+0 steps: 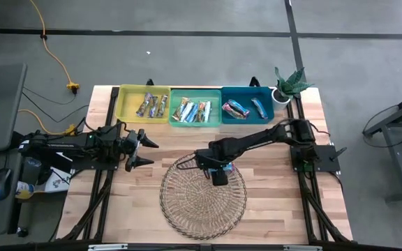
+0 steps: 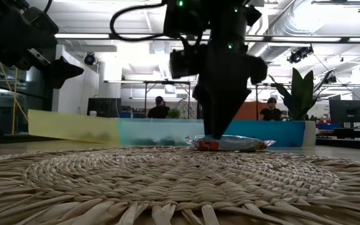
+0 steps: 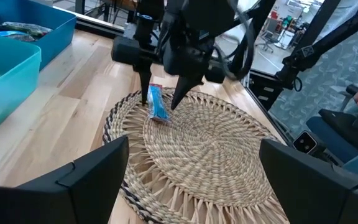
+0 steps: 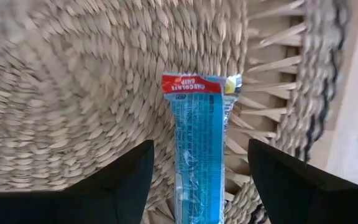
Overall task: Pick and place Granola Bars by type
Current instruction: Put the red granola bar into the blue bin
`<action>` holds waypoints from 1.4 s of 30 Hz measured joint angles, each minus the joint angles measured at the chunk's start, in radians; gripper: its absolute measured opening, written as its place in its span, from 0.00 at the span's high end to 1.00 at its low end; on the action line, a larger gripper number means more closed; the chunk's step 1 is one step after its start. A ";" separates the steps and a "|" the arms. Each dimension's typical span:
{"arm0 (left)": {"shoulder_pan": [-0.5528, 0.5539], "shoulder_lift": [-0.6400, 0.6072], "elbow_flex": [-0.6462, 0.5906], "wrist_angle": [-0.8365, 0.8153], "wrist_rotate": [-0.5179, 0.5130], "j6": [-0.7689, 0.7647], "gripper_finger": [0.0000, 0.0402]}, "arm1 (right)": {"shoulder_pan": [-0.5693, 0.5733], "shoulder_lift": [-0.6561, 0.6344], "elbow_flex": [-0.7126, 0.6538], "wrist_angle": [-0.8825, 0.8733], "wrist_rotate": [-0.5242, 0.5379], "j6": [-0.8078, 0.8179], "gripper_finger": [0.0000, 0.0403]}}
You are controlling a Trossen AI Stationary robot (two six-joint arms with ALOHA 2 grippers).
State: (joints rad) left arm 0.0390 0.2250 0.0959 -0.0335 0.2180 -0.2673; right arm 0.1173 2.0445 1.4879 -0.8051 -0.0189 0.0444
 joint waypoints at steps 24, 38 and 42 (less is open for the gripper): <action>0.000 0.000 0.000 -0.003 -0.004 0.000 0.11 | 0.002 0.040 -0.067 0.026 0.036 0.061 0.59; 0.000 0.000 0.000 -0.003 -0.003 0.000 0.11 | 0.001 0.040 -0.069 0.024 0.037 0.079 0.78; 0.000 0.000 0.000 -0.003 -0.003 0.000 0.11 | 0.001 0.040 -0.057 0.012 0.031 0.079 0.80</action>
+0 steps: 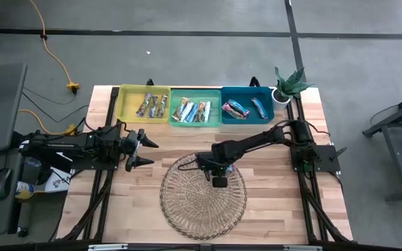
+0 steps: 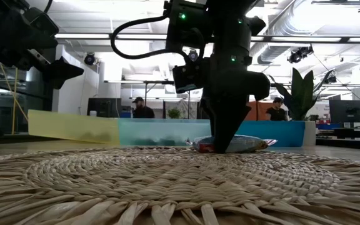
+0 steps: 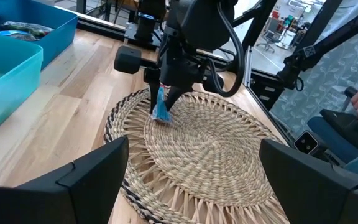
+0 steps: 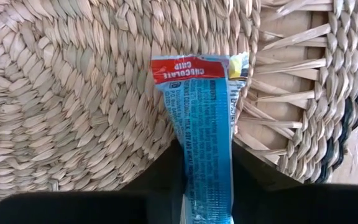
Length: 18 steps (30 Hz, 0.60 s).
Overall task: Pick and place Granola Bars by type
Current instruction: Put the red granola bar into the blue bin
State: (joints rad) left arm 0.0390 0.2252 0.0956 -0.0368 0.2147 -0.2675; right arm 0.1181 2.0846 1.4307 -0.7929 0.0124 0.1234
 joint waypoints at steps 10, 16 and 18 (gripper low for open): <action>0.000 0.000 0.000 0.000 0.001 0.000 0.11 | -0.023 -0.106 0.098 -0.053 -0.049 0.001 0.81; 0.000 0.000 0.000 -0.004 0.004 0.000 0.11 | -0.072 -0.220 0.191 -0.061 -0.134 0.003 0.81; 0.000 0.000 0.000 -0.005 0.004 0.000 0.11 | -0.098 -0.263 0.225 -0.052 -0.195 0.003 0.81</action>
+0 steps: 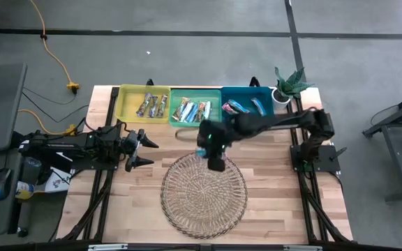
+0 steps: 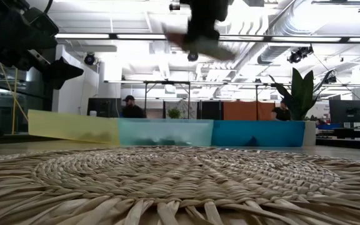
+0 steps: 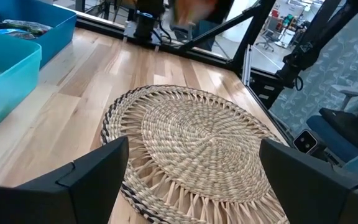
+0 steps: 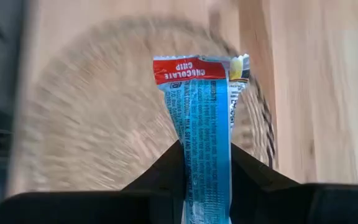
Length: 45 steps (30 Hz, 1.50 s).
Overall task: Pick and place Granola Bars by type
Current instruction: Put the red granola bar into the blue bin
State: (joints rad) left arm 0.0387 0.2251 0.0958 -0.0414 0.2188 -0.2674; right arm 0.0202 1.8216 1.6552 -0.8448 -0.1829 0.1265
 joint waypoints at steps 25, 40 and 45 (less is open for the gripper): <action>0.000 0.000 0.000 -0.021 -0.005 0.000 0.11 | -0.275 -0.291 0.049 0.794 -0.601 0.082 0.81; 0.000 0.000 0.000 -0.021 -0.004 0.000 0.11 | -0.410 -0.269 0.049 0.722 0.411 -0.076 0.81; 0.000 0.000 0.000 -0.021 -0.004 0.000 0.11 | -0.479 -0.221 0.049 0.481 0.640 0.018 0.81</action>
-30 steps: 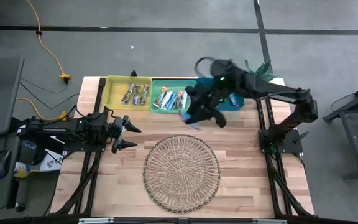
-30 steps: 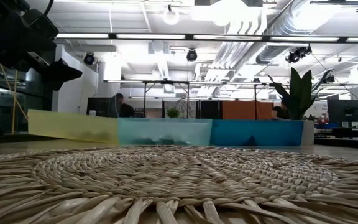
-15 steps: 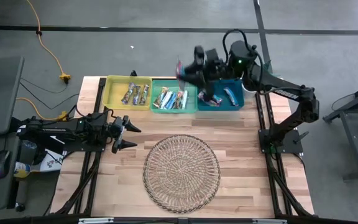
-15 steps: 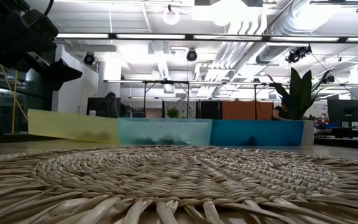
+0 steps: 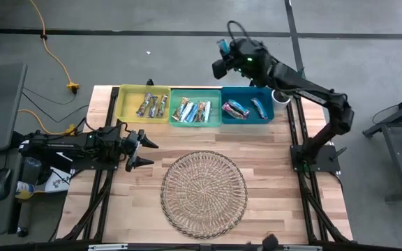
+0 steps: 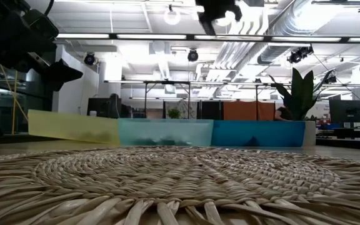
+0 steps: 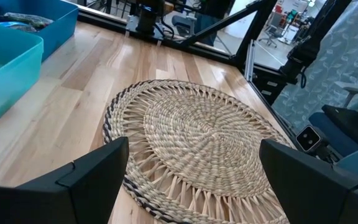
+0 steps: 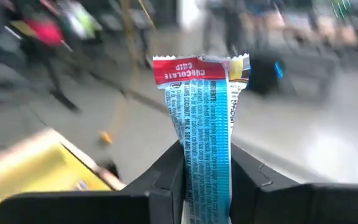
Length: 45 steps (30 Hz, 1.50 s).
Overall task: Pick and place Granola Bars by type
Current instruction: Put the red granola bar into the blue bin
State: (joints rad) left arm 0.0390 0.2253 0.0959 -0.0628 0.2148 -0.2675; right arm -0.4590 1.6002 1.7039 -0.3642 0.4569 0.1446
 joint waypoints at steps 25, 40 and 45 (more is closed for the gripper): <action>0.000 0.000 0.000 0.000 0.004 0.000 0.11 | -0.164 0.329 -0.128 -0.649 -0.145 0.169 0.81; 0.000 0.000 0.000 0.000 0.004 0.000 0.11 | -0.216 0.098 -0.625 -0.231 -0.248 0.275 0.81; 0.000 0.000 0.000 0.000 0.003 0.000 0.11 | -0.216 0.079 -0.681 -0.154 -0.273 0.285 0.80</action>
State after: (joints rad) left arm 0.0389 0.2251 0.0959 -0.0624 0.2180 -0.2672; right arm -0.6746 1.6794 1.0231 -0.5178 0.1844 0.4296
